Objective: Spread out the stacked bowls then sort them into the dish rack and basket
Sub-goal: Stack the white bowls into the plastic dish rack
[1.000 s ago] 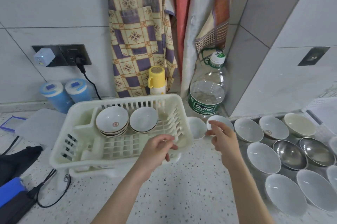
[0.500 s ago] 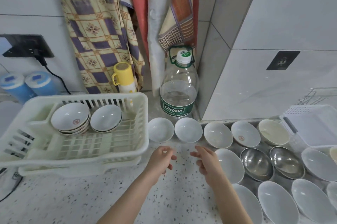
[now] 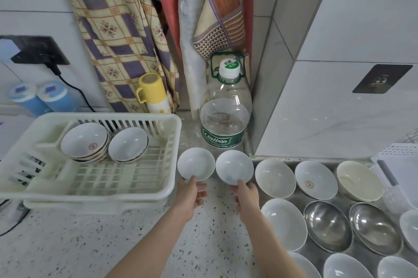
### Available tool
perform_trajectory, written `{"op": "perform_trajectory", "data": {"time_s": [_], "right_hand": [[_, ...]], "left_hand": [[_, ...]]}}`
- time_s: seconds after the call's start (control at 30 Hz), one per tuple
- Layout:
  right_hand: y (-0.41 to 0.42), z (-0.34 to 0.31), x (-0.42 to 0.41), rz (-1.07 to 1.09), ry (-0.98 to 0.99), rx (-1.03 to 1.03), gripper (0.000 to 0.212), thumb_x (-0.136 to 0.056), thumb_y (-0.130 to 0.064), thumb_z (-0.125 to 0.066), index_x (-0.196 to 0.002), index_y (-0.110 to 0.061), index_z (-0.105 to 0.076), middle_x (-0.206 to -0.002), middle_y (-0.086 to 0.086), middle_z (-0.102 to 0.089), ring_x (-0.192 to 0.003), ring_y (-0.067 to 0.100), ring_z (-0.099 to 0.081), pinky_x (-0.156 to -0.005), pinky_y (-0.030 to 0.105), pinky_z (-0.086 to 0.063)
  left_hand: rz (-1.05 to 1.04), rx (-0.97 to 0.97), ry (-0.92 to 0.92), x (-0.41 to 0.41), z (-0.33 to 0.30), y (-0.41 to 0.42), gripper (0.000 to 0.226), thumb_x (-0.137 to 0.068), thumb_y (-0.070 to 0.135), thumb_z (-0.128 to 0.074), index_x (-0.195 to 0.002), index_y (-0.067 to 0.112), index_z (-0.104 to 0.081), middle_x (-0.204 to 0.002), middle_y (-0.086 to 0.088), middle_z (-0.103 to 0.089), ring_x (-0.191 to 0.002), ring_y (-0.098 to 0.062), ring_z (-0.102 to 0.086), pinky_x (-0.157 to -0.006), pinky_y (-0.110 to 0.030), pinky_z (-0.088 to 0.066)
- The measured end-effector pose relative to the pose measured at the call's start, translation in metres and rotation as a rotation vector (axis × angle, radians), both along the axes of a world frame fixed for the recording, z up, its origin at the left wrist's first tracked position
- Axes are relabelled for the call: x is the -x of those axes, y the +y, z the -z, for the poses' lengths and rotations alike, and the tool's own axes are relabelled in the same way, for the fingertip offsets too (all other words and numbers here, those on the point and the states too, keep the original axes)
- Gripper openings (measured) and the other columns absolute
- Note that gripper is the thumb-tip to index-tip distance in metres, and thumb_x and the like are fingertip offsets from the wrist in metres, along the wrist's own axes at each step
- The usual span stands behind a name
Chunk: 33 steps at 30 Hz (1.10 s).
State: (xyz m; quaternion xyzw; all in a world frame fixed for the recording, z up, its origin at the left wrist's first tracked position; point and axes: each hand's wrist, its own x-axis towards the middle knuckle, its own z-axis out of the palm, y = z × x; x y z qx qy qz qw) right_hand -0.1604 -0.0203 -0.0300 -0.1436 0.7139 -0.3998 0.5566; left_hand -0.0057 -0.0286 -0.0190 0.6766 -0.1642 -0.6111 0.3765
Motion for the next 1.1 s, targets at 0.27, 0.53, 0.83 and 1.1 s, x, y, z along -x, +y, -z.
{"op": "perform_trajectory", "data": {"time_s": [0.27,0.53,0.83,1.1], "right_hand": [[0.005,-0.006,-0.002,0.023,0.04,0.02,0.033,-0.089,-0.011,-0.047,-0.12,-0.003,-0.055,-0.087,0.014,-0.073,-0.055,0.014,-0.042,-0.052,0.028,-0.034],[0.047,-0.035,0.0,0.046,-0.014,0.139,0.024,-0.087,-0.008,-0.046,-0.107,-0.006,-0.059,-0.077,0.011,-0.076,-0.045,0.009,-0.033,-0.039,0.019,-0.031],[0.077,-0.086,-0.006,0.102,0.017,0.31,0.019,-0.088,-0.006,-0.045,-0.097,0.004,-0.058,-0.076,0.017,-0.074,-0.04,0.005,-0.026,-0.035,0.017,-0.027],[0.089,-0.143,-0.028,0.126,0.085,0.461,0.025,-0.087,-0.01,-0.046,-0.096,0.01,-0.057,-0.075,0.011,-0.075,-0.062,0.018,-0.038,-0.048,0.026,-0.032]], "left_hand": [[-0.033,0.003,-0.036,0.0,-0.004,0.002,0.038,-0.099,0.004,-0.041,-0.135,0.015,-0.046,-0.092,-0.014,-0.068,-0.057,-0.016,-0.056,-0.039,-0.02,-0.039],[0.072,0.064,-0.169,-0.01,-0.015,0.043,0.013,-0.095,0.005,-0.047,-0.102,0.011,-0.056,-0.083,-0.022,-0.073,-0.041,-0.012,-0.049,-0.038,-0.02,-0.035],[0.353,0.16,-0.253,-0.023,-0.047,0.084,0.015,-0.092,0.011,-0.051,-0.102,0.019,-0.059,-0.066,-0.012,-0.075,-0.034,-0.011,-0.044,-0.037,-0.02,-0.03],[0.36,0.3,-0.121,-0.062,-0.104,0.092,0.022,-0.091,0.008,-0.047,-0.103,0.015,-0.064,-0.066,-0.017,-0.074,-0.031,-0.011,-0.031,-0.036,-0.017,-0.024]]}}
